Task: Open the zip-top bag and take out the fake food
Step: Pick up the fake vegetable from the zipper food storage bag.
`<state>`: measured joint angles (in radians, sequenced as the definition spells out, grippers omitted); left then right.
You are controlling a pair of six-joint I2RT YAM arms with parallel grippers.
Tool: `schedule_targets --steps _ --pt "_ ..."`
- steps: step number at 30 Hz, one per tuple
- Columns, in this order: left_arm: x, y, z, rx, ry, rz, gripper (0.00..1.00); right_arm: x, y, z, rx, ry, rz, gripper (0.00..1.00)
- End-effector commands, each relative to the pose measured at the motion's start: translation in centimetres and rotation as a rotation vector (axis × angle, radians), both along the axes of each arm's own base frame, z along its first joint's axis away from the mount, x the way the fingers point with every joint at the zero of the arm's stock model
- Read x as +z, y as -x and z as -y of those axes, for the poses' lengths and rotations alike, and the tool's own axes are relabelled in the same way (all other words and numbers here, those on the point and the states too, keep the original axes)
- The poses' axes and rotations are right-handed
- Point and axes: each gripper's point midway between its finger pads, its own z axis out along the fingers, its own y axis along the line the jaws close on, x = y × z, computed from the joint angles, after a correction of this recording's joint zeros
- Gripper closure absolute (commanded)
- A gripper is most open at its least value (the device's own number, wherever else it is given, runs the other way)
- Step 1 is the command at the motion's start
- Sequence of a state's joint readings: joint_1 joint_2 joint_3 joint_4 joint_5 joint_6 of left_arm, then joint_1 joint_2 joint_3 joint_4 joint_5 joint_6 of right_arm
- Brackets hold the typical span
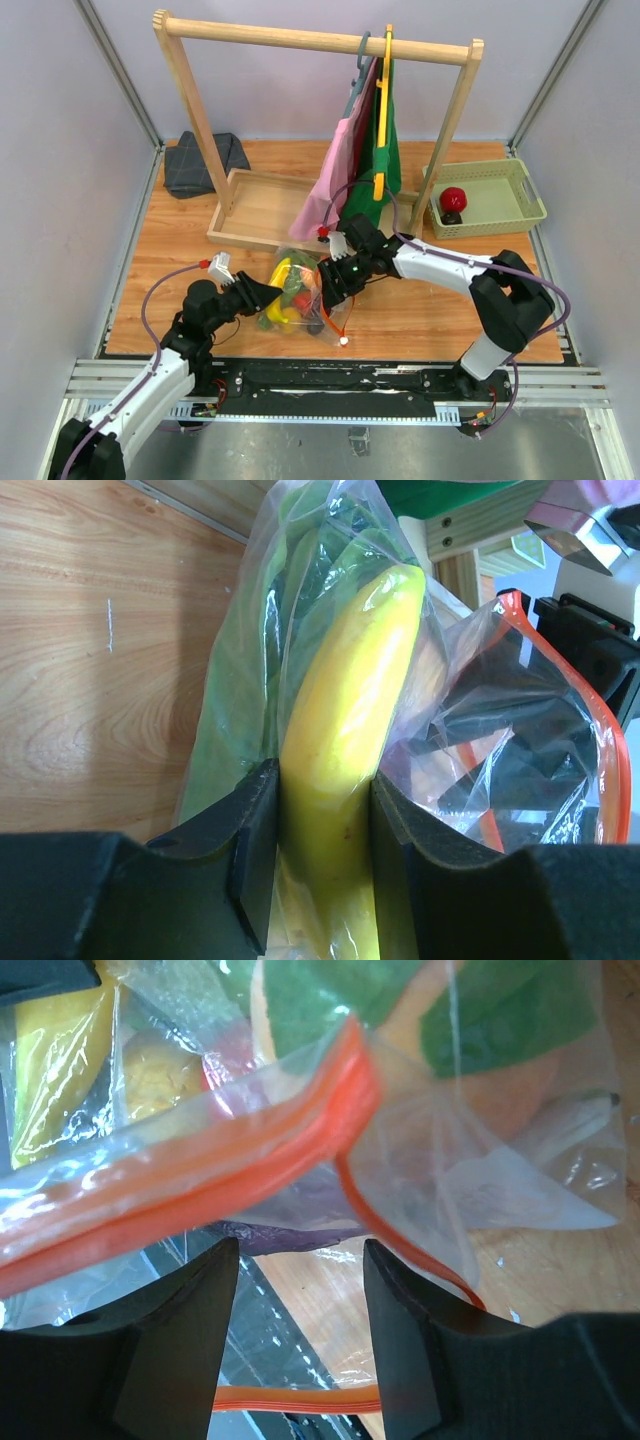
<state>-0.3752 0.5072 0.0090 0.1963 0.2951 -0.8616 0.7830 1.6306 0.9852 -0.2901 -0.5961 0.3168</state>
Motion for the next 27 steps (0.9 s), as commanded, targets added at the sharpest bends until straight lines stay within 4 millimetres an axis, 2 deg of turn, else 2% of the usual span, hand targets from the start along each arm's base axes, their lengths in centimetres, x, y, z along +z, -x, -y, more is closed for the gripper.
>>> schedule_targets --steps 1,7,18,27 --pt "-1.8 1.0 0.1 -0.023 0.027 -0.006 0.81 0.4 -0.3 0.4 -0.063 0.018 -0.094 0.45" --pt "-1.6 1.1 0.4 -0.041 0.034 0.003 0.81 -0.6 -0.2 0.1 -0.092 0.029 -0.144 0.41" --pt "-1.3 2.6 1.9 -0.179 0.043 0.018 0.82 -1.6 -1.5 -0.8 -0.157 0.051 -0.166 0.4" --pt "-1.3 2.9 3.5 -0.272 -0.002 0.01 0.82 -2.6 -1.0 -0.9 -0.148 0.117 -0.136 0.37"
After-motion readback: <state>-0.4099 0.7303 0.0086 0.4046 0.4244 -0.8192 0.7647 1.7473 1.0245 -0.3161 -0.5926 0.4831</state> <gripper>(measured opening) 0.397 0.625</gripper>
